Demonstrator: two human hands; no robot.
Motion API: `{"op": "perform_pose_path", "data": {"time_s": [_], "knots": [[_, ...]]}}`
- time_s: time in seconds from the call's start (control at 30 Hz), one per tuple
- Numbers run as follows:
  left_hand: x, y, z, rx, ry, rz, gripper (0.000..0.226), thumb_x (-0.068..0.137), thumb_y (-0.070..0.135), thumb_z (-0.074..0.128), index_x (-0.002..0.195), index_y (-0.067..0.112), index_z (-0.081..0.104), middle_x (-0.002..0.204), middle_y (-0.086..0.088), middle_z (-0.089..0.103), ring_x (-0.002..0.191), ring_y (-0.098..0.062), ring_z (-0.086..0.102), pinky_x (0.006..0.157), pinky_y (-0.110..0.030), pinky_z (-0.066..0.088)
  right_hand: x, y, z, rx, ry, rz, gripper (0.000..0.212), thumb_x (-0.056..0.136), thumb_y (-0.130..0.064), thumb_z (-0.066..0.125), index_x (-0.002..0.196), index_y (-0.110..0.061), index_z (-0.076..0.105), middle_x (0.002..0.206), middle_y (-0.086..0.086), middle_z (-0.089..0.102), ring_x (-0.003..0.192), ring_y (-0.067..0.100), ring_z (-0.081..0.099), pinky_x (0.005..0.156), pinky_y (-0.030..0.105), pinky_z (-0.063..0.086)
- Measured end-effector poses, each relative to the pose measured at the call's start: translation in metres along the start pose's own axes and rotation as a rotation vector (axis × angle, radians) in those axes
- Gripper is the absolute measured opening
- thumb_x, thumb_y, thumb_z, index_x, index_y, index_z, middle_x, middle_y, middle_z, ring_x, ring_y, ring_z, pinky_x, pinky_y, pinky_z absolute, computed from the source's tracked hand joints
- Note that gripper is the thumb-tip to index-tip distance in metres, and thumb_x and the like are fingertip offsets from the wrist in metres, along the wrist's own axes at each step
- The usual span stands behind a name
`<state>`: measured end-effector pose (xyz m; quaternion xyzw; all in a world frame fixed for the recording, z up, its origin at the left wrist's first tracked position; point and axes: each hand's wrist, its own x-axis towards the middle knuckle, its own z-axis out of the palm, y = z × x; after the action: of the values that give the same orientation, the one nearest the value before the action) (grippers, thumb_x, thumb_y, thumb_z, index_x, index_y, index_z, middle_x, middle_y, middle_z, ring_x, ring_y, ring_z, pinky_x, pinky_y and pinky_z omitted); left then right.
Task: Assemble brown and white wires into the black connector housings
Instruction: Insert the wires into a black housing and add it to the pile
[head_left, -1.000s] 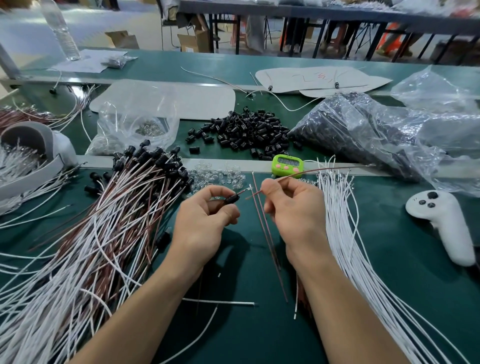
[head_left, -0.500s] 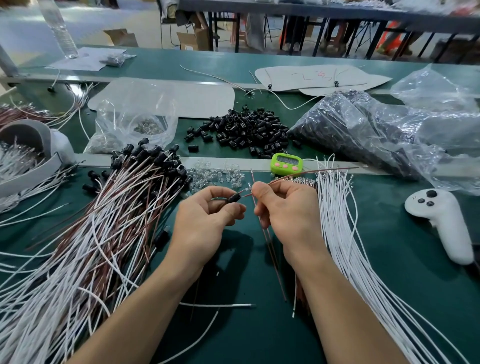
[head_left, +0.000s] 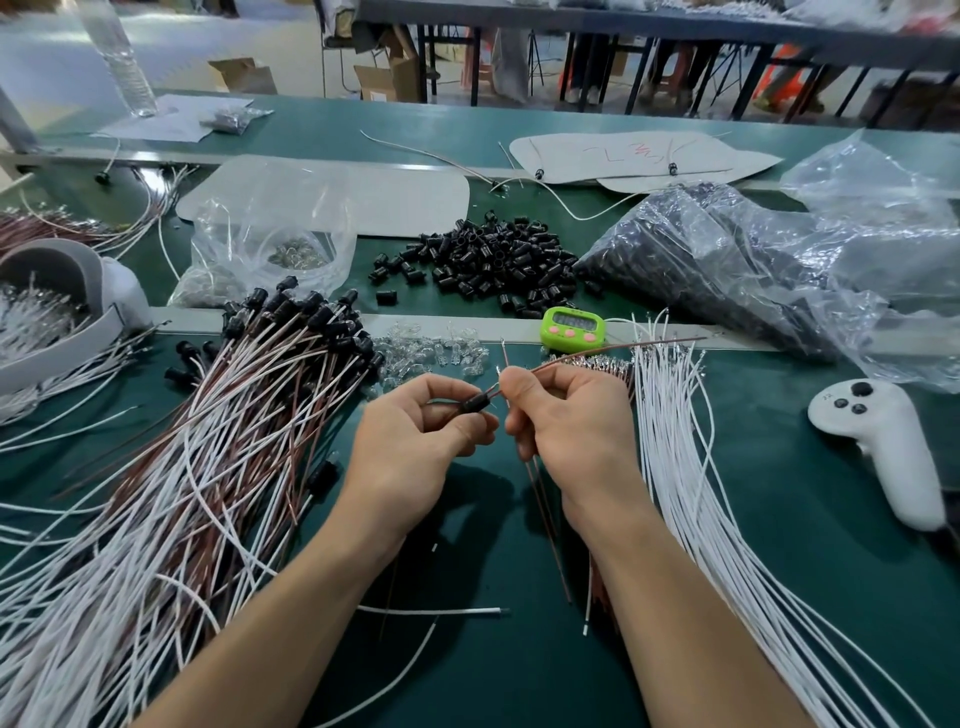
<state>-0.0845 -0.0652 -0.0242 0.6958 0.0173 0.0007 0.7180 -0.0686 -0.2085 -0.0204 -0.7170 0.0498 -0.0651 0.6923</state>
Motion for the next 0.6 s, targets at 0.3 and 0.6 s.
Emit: {"op": "perform_pose_path", "data": {"time_s": [0.3,0.6], "knots": [[0.0,0.0,0.0,-0.03,-0.034,0.006,0.019,0.09,-0.003,0.07,0.097,0.015,0.067,0.08,-0.01,0.079,0.074,-0.02,0.074,0.067,-0.02,0.056,0.001,0.001,0.0,0.034,0.005,0.004,0.033,0.093,-0.02,0.075,0.061,-0.023,0.072,0.053,0.005,0.065,0.036,0.017,0.048,0.041,0.024,0.041],[0.001,-0.003,-0.001,-0.018,-0.005,0.013,0.022,0.087,0.001,0.075,0.089,0.022,0.071,0.079,-0.01,0.078,0.075,-0.021,0.074,0.068,-0.021,0.056,0.007,0.001,-0.01,0.002,-0.094,0.011,0.034,0.093,-0.016,0.074,0.06,-0.016,0.07,0.052,0.005,0.062,0.038,0.02,0.046,0.042,0.026,0.04]]}}
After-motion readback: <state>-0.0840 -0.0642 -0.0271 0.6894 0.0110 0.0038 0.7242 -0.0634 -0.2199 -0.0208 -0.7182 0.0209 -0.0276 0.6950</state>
